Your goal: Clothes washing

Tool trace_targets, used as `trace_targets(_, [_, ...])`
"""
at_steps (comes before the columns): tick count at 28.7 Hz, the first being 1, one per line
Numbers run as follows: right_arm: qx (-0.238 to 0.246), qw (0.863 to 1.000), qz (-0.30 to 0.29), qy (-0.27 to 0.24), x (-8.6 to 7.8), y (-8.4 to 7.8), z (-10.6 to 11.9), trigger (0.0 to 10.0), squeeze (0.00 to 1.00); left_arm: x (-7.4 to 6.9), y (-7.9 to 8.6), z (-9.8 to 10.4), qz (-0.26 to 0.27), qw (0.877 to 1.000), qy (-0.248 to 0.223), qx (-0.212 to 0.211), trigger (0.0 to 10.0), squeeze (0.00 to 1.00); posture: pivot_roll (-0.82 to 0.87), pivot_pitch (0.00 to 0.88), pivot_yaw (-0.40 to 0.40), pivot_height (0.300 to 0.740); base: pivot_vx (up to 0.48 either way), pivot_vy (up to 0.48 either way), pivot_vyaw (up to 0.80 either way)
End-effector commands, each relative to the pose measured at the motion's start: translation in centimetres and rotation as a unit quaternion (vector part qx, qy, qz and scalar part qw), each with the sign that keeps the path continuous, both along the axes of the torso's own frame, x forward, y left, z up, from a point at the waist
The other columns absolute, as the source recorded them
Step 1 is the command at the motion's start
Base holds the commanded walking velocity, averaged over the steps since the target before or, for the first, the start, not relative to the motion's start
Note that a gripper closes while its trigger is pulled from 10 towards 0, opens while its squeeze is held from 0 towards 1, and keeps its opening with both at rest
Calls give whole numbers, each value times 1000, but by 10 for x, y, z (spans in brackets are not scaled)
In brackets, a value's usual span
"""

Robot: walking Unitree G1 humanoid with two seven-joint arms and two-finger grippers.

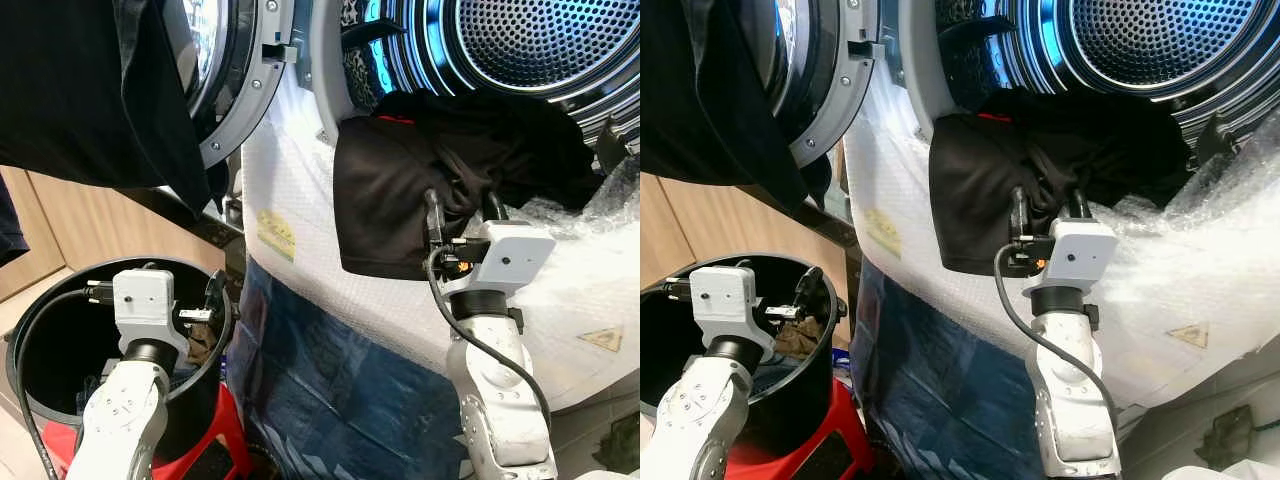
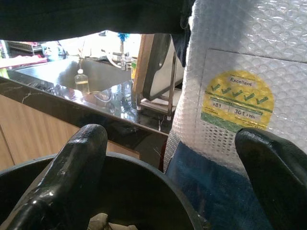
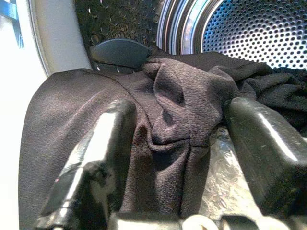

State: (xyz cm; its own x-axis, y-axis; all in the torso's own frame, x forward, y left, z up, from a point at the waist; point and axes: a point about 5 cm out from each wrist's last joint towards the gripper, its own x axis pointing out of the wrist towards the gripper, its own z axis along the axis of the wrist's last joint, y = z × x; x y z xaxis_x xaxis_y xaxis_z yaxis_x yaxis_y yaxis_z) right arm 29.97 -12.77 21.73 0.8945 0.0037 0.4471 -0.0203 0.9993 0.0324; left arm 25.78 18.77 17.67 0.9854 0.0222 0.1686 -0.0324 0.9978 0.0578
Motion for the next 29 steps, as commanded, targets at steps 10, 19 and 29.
trace_targets(10, [2,1000,5,-5,2,0,5,0,0,0,-5,5,-12,1000,-9,0,10000,0,178,10,-137,740,0,0,0])
trace_targets(19, [12,1000,18,-20,0,3,15,0,0,-1,-5,3,-12,1000,-7,-1,10000,0,177,9,-136,740,0,0,0])
trace_targets(29, [109,990,81,-29,1,3,41,0,0,0,-6,1,-12,1000,-4,-3,10000,0,173,12,-137,740,0,0,0])
